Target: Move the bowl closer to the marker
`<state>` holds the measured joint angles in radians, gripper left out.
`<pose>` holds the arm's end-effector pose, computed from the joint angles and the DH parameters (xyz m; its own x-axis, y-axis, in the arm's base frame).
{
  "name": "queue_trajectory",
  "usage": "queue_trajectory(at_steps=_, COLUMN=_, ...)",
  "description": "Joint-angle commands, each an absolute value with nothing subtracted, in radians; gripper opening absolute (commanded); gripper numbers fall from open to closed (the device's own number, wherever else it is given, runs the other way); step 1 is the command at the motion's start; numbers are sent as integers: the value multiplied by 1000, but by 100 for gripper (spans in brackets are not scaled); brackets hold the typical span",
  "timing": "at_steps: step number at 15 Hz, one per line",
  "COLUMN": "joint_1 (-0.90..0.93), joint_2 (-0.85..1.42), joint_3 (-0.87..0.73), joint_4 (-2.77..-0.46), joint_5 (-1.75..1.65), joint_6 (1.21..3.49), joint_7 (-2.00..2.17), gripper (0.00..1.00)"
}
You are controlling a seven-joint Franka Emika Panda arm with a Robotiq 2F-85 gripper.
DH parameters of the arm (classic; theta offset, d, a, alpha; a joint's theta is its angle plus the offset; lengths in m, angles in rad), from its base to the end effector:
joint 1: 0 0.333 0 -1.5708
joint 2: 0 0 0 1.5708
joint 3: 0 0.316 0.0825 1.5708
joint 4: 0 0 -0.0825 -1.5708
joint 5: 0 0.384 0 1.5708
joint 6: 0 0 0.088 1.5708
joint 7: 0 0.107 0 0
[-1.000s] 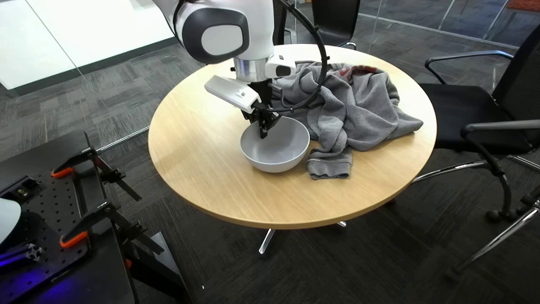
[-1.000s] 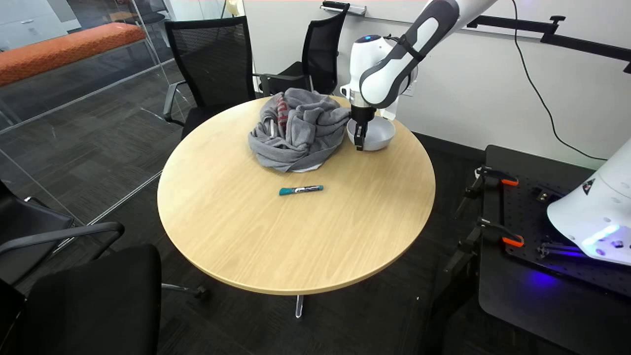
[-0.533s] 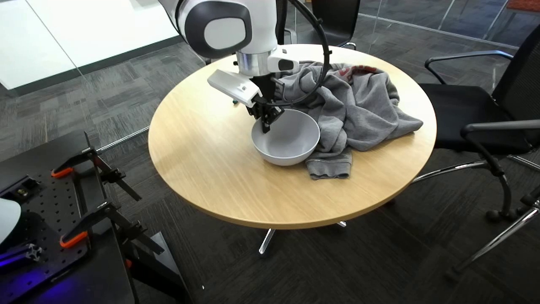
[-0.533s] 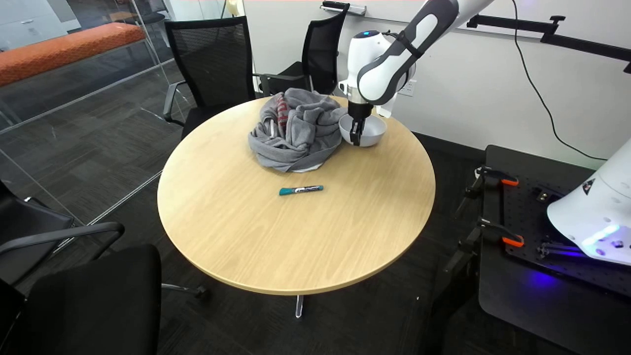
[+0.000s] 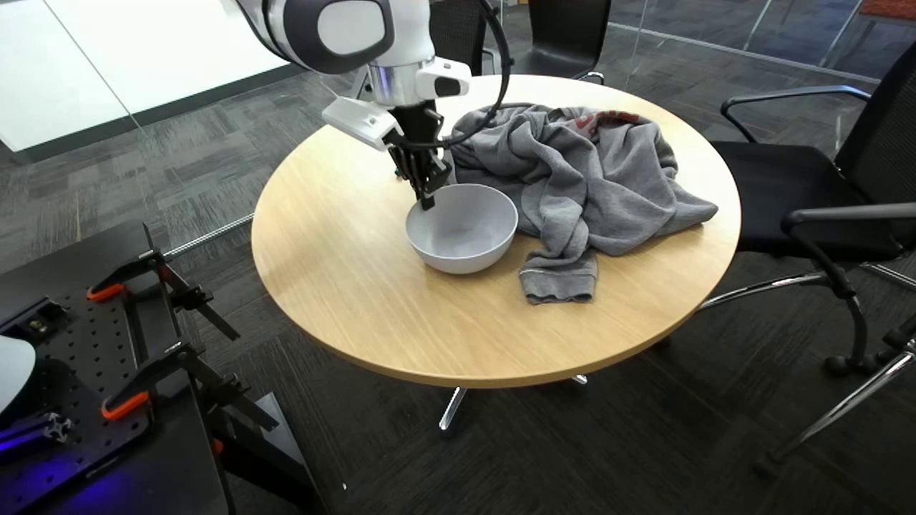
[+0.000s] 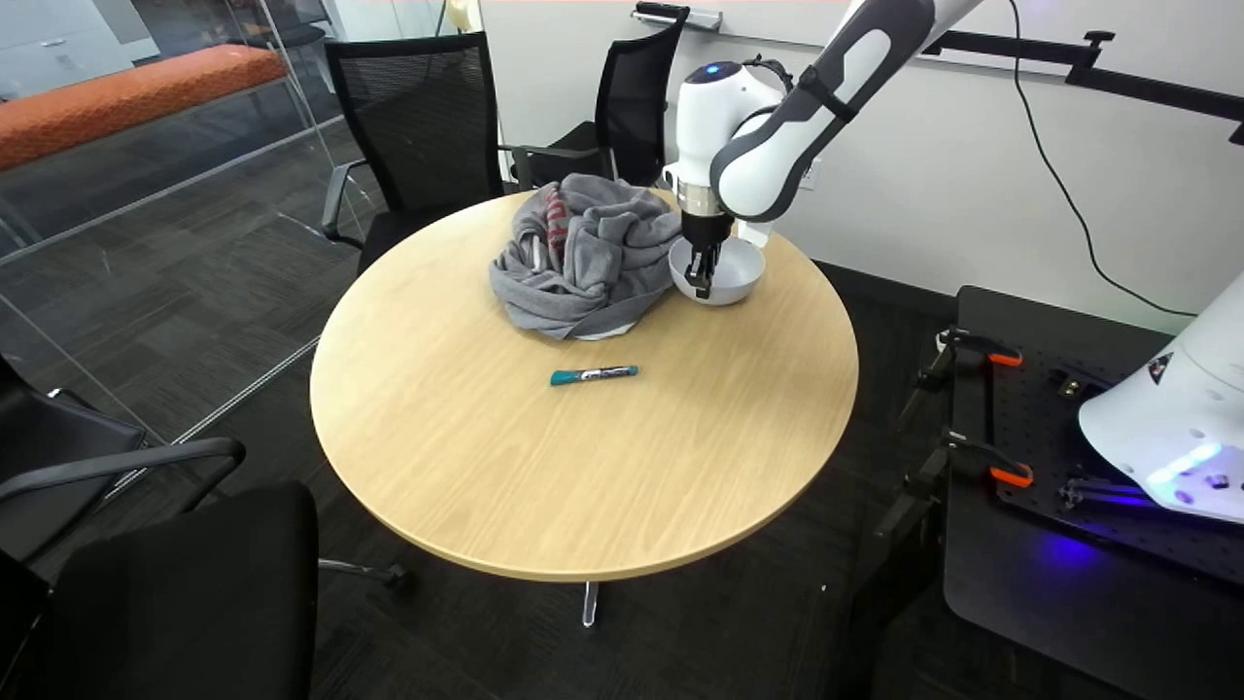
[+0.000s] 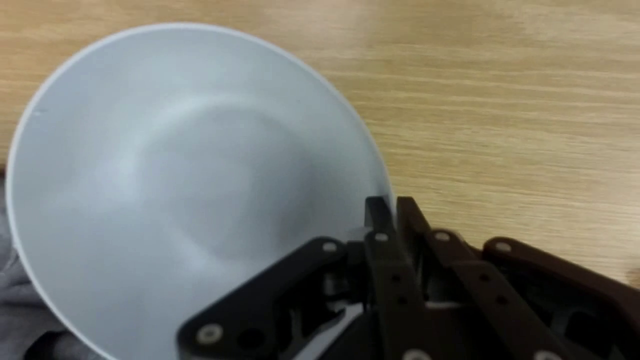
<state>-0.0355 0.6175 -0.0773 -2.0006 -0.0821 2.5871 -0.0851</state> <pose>0.5949 -0.0659 0.1428 0.9977 0.0546 -0.0413 0.0578 -0.9949 0.0824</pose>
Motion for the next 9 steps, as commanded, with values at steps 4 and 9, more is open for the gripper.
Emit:
queue_trajectory(at_steps=4, joint_1=150, joint_2=539, joint_3=-139, joint_4=-2082, joint_5=-231, joint_6=2501, joint_7=162, gripper=3)
queue_trajectory(at_steps=9, joint_1=171, joint_2=550, joint_3=-96, joint_4=-2068, joint_5=-231, joint_6=2438, joint_7=152, gripper=3)
